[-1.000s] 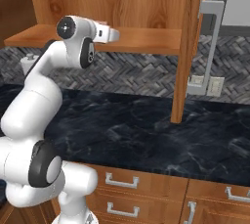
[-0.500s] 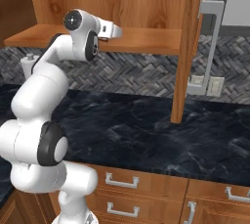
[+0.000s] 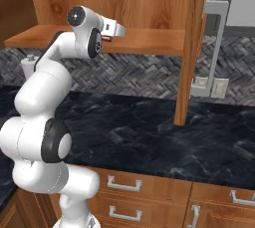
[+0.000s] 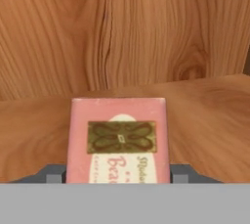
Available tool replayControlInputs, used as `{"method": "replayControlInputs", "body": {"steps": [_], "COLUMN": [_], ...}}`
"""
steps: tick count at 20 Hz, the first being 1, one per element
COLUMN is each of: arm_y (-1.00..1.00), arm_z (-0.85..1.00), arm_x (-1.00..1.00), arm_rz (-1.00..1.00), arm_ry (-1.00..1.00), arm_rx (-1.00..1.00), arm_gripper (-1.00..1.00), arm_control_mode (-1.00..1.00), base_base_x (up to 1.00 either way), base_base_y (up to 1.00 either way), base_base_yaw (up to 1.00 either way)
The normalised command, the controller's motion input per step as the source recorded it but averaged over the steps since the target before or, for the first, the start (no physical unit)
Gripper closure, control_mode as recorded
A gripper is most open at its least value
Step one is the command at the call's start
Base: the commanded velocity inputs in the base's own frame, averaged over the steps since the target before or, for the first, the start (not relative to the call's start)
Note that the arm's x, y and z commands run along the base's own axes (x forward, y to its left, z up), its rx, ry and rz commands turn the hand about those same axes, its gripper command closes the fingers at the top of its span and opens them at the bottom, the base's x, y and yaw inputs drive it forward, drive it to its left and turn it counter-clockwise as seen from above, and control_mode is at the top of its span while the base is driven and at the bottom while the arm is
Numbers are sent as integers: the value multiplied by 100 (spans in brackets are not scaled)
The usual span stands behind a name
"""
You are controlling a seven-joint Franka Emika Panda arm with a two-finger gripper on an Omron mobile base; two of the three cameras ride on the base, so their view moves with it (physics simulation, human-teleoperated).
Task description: Pick up the bar soap and sponge from the sink, and place them back in the cabinet, and close the cabinet doors.
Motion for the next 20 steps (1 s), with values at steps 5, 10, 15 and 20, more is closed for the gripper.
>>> {"method": "replayControlInputs", "body": {"steps": [5, 10, 15, 20], "arm_y": [0, 0, 0, 0], "arm_z": [0, 0, 0, 0], "arm_x": [0, 0, -3, -14], "arm_rz": [0, 0, 0, 0], "arm_ry": [0, 0, 0, 0], "arm_rx": [0, 0, 0, 0], "arm_gripper": [-100, -100, -100, -100], "arm_control_mode": [-100, -100, -100, -100], "base_base_x": [0, 0, 0, 0], "base_base_y": [0, 0, 0, 0], "base_base_yaw": [0, 0, 0, 0]}}
